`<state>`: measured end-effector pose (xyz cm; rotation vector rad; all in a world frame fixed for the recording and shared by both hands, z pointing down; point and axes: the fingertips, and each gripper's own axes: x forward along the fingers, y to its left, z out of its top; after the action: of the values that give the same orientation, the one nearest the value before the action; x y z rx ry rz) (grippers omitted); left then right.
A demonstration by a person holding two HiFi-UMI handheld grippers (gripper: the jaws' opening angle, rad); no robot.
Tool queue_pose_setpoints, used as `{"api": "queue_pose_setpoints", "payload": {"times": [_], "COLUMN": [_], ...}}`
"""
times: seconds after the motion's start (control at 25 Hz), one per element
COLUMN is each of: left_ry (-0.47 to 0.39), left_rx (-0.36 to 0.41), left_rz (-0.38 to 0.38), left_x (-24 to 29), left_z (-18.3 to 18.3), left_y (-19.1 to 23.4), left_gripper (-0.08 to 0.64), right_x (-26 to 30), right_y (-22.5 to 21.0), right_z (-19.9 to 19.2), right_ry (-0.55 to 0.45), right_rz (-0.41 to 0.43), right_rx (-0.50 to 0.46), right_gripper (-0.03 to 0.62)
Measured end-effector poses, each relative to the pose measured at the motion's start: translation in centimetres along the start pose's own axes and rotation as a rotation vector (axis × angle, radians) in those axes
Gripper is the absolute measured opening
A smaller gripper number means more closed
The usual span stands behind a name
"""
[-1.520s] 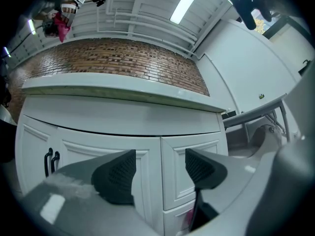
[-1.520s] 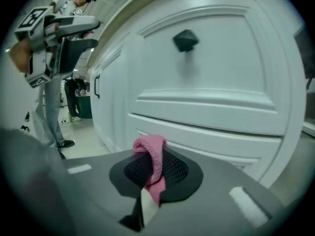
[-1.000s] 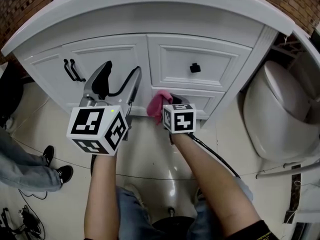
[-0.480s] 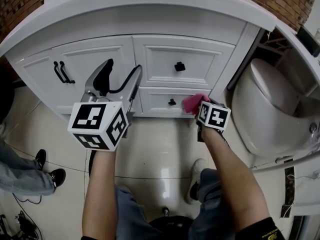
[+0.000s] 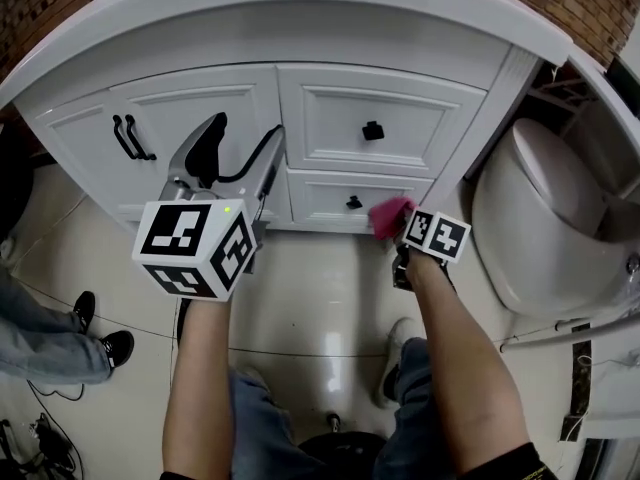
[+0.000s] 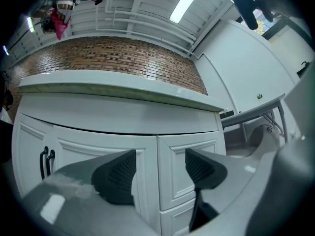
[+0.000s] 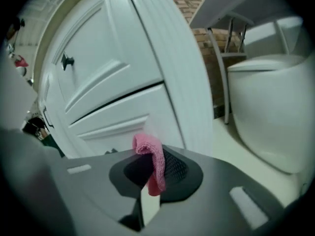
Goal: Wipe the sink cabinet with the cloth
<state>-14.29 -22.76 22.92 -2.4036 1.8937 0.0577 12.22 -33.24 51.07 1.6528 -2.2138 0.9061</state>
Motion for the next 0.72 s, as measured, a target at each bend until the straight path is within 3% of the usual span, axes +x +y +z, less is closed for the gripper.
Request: {"api": "queue_pose_setpoints", "payload": {"times": [0.04,0.12,0.2,0.24,0.4,0.6,0.72], "left_ry": [0.002,0.004,0.007,0.009,0.012,0.019,0.03], "left_rx": [0.001,0.004,0.007,0.008,0.007,0.016,0.02], "left_rz": [0.0,-0.002,-0.002,-0.002,0.0,-0.003,-0.003], "left_x": [0.1,0.2,0.2,0.2,0.2,0.4,0.5], "left_z": [-0.1,-0.2,-0.3,-0.3,-0.5,-0.7,-1.0], "left_y": [0.0,-0.1,-0.1,0.0,0.2,0.4,0.6], "left_gripper": [0.318,0.318,0.318,0.318,0.318,0.318,0.318], "right_x": [0.7,1.9,2.6,2.8,3.5,4.1,4.4], "right_y": [1.8,5.5,7.7,7.9,7.9,9.6,12.7], "right_z": [-1.0,-2.7,-3.8,-4.2,-5.7,-7.1,-7.4], "right_ry": [0.022,0.065,0.089,0.089,0.076,0.076,0.047], "right_rz": [0.05,0.122,0.102,0.064,-0.006,-0.067,-0.041], "right_rx": [-0.002,-0.094,-0.209,-0.214,-0.011,-0.018,-0.068], "right_gripper": [0.026,0.026,0.025,0.025,0.025,0.025,0.025]}}
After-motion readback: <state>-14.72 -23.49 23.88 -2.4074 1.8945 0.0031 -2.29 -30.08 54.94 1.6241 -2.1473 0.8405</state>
